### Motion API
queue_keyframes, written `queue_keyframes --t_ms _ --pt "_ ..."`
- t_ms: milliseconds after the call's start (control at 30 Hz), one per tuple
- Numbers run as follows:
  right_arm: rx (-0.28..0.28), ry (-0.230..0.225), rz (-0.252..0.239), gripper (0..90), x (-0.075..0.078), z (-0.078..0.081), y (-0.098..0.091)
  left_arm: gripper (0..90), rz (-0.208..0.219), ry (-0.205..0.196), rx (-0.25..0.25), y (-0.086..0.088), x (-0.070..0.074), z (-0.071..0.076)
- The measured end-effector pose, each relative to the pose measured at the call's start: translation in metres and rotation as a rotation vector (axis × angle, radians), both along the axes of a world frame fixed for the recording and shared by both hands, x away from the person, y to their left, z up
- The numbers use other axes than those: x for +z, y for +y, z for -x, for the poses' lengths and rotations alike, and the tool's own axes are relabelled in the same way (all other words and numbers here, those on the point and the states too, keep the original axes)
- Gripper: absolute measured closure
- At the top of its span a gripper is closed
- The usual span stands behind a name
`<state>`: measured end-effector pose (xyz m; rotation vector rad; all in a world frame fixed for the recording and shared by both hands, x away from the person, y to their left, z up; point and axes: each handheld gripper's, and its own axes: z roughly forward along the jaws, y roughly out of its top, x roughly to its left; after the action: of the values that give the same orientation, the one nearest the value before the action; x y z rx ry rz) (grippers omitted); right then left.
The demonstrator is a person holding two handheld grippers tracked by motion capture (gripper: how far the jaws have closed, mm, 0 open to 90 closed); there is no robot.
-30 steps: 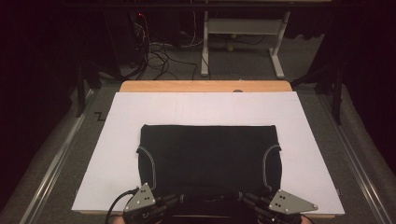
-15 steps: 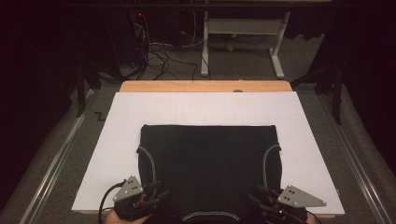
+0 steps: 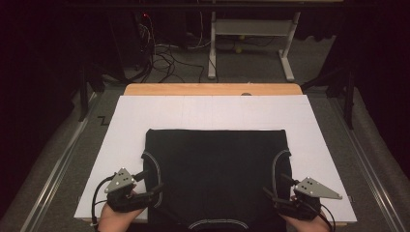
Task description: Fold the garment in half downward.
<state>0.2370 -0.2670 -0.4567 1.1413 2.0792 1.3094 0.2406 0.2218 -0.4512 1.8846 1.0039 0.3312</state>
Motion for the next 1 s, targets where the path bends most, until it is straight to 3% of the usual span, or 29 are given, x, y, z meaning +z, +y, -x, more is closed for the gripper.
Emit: queue_keyframes --t_ms 233,400,500,633,800,1000 --pt "-0.037 -0.018 0.001 7.7 0.002 -0.013 -0.003 11.2 -0.013 -0.003 0.004 0.008 -0.004 -0.016" --pt "-0.047 -0.025 0.002 3.0 0.006 -0.021 -0.003 0.0 -0.009 -0.018 0.037 0.012 -0.002 -0.023" --pt "-0.043 -0.032 0.005 0.3 0.007 -0.026 -0.001 0.0 -0.025 -0.036 0.079 0.014 0.001 -0.024" --pt "-0.028 -0.037 -0.005 0.2 0.009 -0.030 0.004 0.0 -0.050 -0.026 0.078 0.015 0.002 -0.029" --pt "-0.011 -0.066 0.010 0.2 0.011 -0.032 0.014 0.0 -0.016 -0.026 0.065 0.021 0.002 -0.033" --pt "0.008 -0.092 0.015 0.2 0.016 -0.030 0.026 0.0 -0.006 -0.022 0.079 0.024 0.001 -0.037"
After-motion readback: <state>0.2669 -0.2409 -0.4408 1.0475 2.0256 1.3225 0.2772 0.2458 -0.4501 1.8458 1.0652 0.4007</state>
